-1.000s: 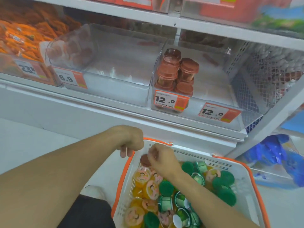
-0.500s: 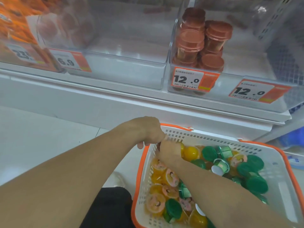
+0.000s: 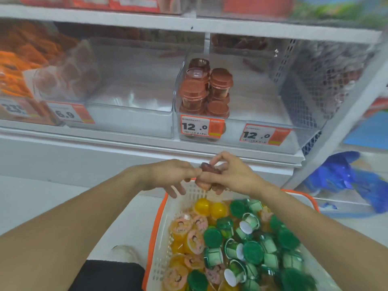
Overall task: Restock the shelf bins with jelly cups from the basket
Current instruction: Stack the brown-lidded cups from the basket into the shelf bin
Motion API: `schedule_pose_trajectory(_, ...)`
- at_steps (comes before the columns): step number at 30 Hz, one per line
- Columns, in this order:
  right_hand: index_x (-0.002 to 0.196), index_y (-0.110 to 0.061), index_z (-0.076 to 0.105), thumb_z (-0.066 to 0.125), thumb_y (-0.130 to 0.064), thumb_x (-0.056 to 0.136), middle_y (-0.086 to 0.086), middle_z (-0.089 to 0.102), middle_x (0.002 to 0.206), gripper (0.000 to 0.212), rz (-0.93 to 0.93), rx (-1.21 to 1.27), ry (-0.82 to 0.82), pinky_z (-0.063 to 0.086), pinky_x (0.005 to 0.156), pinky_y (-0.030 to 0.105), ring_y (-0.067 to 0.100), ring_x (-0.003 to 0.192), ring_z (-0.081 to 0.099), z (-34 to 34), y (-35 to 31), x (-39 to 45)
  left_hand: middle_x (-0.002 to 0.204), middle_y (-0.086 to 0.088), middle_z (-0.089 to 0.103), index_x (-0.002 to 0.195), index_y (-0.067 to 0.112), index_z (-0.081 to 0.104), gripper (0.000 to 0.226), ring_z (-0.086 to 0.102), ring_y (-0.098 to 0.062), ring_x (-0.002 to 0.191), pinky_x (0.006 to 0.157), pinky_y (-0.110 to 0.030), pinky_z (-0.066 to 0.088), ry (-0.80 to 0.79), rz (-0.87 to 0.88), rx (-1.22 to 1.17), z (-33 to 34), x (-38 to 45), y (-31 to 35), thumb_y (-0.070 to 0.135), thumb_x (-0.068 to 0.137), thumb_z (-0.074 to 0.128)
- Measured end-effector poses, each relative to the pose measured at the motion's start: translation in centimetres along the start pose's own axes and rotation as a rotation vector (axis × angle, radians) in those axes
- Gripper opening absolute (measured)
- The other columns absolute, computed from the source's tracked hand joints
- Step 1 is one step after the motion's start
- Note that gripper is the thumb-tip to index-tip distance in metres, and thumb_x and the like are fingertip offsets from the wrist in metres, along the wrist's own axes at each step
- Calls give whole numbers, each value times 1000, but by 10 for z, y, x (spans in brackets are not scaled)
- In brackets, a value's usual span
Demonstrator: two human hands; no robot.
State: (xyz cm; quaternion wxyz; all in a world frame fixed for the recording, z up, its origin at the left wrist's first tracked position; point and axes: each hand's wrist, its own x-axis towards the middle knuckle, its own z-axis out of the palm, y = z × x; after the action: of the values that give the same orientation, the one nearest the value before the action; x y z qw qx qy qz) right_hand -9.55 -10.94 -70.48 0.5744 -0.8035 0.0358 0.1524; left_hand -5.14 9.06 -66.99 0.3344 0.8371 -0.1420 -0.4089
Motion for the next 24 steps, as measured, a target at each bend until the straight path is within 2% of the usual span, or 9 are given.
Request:
schedule_pose_trajectory(3,110,-5,49,81,-38,70,20,71,81,60,-60,213,63,58,63,41,30,61,64,-22,-37,-22,119,-12,69,127,19,60,41,70,-32,104,92,-42,57,-7,241,-399,-2,-17,27,37,91,69)
schedule_pose_trajectory(6,118,3,53,73,-45,75,22,68,84,67,-93,390,89,57,64,36,27,66,63,-35,-61,-35,110,-20,68,126,10,56,44,74,-33,86,80,-38,61,205,416,-449,6,-20,53,17,86,75)
schedule_pose_trajectory(9,118,-1,59,66,-34,89,16,67,90,44,-129,472,106,55,62,31,23,65,64,-54,-77,-42,102,-20,71,122,6,55,37,73,-29,75,72,-34,61,324,512,-570,10,-17,70,9,89,71)
schedule_pose_trajectory(11,121,-5,61,64,-22,92,14,67,99,34,-147,464,125,52,56,29,24,67,64,-68,-87,-46,100,-21,71,126,0,53,35,70,-29,73,66,-32,59,282,527,-700,7,-14,77,13,95,63)
schedule_pose_trajectory(13,124,-11,63,64,-19,91,11,66,106,34,-159,396,145,47,51,28,23,67,63,-80,-96,-48,98,-22,67,122,-5,54,34,62,-25,66,57,-28,47,165,531,-806,2,-12,83,21,100,51)
schedule_pose_trajectory(15,125,-14,62,67,-23,87,7,65,106,39,-180,336,128,42,49,27,21,67,60,-86,-103,-48,88,-16,59,112,1,58,38,46,-19,58,52,-29,28,21,543,-890,-3,-12,88,30,97,39)
schedule_pose_trajectory(17,125,-15,61,71,-28,78,4,65,99,50,-225,310,83,40,50,28,21,68,57,-86,-108,-47,78,-9,50,103,8,61,42,33,-17,53,51,-30,17,-92,551,-954,-3,-11,92,35,94,30)
schedule_pose_trajectory(19,124,-15,62,74,-28,76,5,66,93,51,-282,254,77,39,50,28,20,67,53,-83,-111,-45,73,-5,45,101,10,60,43,28,-15,51,49,-28,15,-124,531,-961,-1,-9,94,36,97,25)
schedule_pose_trajectory(24,111,-4,68,73,-19,87,5,68,76,29,-330,172,222,42,49,29,18,55,52,-74,-117,-37,71,-3,45,114,11,52,48,32,-14,49,45,-25,19,-110,490,-997,1,-6,94,46,104,21)
